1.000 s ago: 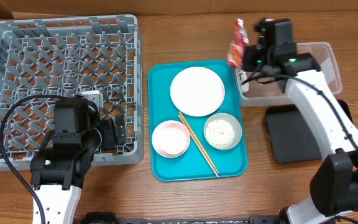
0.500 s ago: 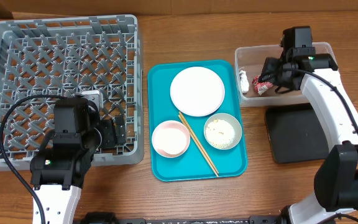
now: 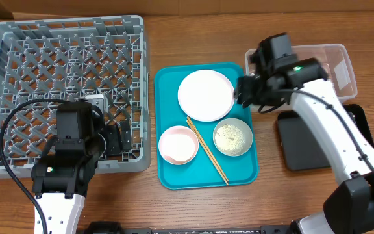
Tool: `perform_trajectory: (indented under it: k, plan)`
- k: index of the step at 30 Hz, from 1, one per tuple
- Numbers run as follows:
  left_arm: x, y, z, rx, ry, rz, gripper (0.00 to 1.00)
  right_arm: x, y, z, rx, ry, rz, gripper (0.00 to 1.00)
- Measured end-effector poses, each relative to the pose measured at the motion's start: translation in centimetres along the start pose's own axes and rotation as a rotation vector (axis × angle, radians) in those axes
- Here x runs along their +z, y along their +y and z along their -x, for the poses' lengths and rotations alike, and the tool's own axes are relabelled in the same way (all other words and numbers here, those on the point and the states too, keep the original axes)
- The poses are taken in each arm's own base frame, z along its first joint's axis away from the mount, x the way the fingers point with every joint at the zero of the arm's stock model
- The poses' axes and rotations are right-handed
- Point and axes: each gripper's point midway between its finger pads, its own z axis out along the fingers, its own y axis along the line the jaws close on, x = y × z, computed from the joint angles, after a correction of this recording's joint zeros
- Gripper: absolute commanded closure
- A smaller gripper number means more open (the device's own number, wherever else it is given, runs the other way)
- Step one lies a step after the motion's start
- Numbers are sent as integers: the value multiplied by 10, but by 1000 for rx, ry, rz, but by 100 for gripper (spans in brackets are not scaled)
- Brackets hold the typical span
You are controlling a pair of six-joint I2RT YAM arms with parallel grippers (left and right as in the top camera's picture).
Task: Sort waste into correct bins and load items into the dishwasher
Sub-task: 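Grasp the rim of the white rice bowl with the right gripper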
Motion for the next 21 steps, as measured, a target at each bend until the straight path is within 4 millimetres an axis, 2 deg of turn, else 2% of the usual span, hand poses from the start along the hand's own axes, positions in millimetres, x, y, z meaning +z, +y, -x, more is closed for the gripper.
perform_trajectory:
  k: [2,4,8,14,17,21]
  plan:
    - [0,0,0,0,0,0,0,8,13,-15,-45,38,-2,33]
    - [0,0,0,0,0,0,0,22,25,-39,-99,96,-12,37]
    - [0,0,0,0,0,0,0,50,33,-71,-147,162,-50,47]
    - [0,0,0,0,-1,0,0,84,34,-101,-166,191,-89,49]
    - [0,0,0,0,0,0,0,90,38,-114,-190,205,-98,59]
    - [0,0,0,0,0,0,0,97,45,-128,-230,209,-114,64]
